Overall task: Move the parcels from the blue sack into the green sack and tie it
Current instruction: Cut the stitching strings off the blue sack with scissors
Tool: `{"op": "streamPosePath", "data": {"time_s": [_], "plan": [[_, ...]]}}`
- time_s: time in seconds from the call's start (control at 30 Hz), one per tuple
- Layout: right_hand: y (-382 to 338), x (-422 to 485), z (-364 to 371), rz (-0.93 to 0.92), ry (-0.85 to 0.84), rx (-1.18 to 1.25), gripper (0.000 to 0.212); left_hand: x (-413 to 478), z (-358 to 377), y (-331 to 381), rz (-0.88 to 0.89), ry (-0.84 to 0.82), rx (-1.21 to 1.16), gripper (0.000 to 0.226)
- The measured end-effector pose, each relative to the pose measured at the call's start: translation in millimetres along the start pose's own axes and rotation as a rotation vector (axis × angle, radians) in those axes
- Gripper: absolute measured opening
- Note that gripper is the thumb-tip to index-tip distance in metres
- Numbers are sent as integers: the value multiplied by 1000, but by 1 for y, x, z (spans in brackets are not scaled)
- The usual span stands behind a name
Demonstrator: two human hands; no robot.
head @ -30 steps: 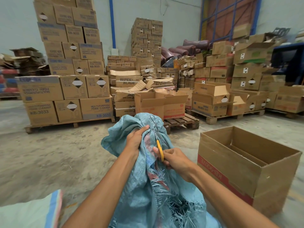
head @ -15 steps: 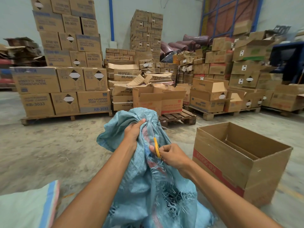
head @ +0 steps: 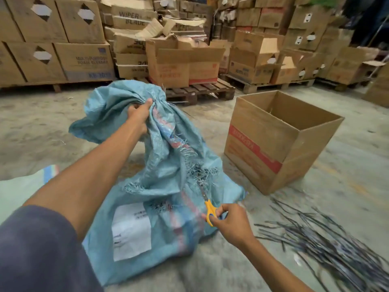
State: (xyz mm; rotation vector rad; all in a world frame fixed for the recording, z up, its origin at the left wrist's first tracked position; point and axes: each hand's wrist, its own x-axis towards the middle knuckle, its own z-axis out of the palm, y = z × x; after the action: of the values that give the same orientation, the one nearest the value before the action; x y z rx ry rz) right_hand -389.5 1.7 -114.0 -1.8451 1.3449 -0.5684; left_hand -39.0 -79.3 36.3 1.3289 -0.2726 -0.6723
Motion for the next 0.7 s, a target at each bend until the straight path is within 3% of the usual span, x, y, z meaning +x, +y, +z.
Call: {"op": "streamPosePath", "data": {"time_s": [0.23, 0.3, 0.47, 0.6, 0.7], "plan": [[68, -64, 28, 367, -98, -367, 30, 2, 8, -4, -8, -29, -10, 73], [76, -69, 36, 439, -138, -500, 44, -9, 15, -4, -12, -48, 13, 75], [85, -69, 53, 436, -179, -696, 62, -13, 28, -16, -33, -115, 50, 69], [86, -52, 54, 427, -254, -688, 63, -33, 40, -19, -12, -153, 91, 46], [85, -42, 54, 428, -339, -682, 71, -43, 47, -20, -17, -188, 120, 47]]}}
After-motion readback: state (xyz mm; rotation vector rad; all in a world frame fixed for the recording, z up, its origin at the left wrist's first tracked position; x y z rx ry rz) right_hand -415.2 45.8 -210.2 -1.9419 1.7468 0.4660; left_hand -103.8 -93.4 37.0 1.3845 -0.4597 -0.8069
